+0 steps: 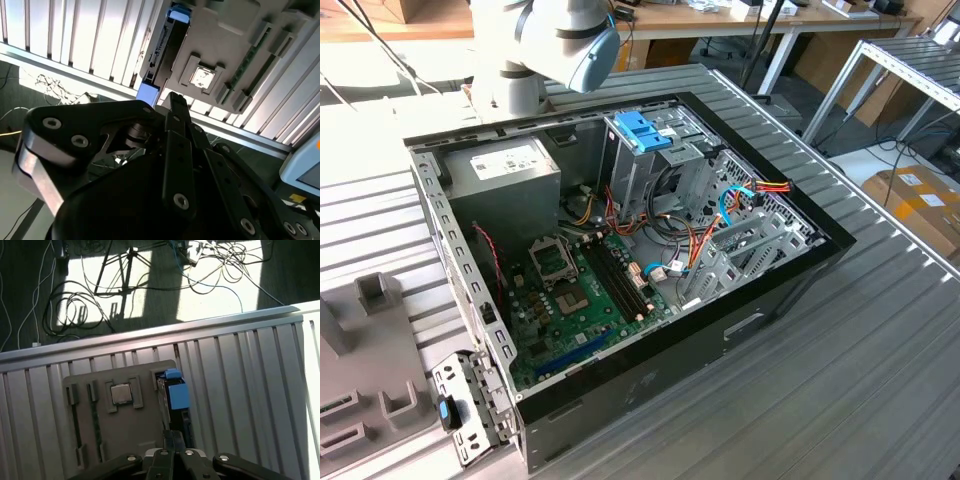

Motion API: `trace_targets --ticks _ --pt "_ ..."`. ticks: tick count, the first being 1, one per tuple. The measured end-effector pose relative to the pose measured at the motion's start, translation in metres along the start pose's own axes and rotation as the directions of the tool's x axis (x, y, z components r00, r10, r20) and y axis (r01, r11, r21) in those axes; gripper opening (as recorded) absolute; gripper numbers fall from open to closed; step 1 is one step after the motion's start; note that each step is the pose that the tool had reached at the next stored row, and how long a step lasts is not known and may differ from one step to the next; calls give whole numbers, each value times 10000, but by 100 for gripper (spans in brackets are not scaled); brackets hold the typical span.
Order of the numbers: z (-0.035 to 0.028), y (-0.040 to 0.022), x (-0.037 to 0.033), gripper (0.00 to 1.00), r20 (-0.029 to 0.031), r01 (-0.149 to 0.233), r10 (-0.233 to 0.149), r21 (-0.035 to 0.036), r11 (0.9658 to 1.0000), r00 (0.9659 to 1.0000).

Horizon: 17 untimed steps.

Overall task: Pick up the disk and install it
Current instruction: 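Pick up the disk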

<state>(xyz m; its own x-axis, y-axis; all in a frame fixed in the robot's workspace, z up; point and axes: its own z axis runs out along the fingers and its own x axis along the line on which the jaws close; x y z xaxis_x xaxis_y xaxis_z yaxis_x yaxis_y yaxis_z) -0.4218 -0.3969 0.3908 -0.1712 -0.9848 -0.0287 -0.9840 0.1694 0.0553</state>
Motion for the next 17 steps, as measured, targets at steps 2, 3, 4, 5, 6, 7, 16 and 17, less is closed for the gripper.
trace_targets --ticks 2,3,4,5,6,7,16,17 --pt "0 0 0 11 -9 159 -159 -5 9999 9999" --pt "0 0 0 11 -14 252 -252 -8 9997 9997" --pt "0 0 0 11 -20 350 -350 -10 9994 9994" --pt "0 0 0 11 -24 443 -443 -13 9990 9990" --pt "0 0 0 11 -27 500 -500 -15 9987 9987" --pt "0 0 0 11 -31 557 -557 -17 9984 9984" --pt "0 0 0 11 -58 1080 -1080 -34 9941 9941" --pt "0 0 0 11 -63 1176 -1176 -38 9931 9930"
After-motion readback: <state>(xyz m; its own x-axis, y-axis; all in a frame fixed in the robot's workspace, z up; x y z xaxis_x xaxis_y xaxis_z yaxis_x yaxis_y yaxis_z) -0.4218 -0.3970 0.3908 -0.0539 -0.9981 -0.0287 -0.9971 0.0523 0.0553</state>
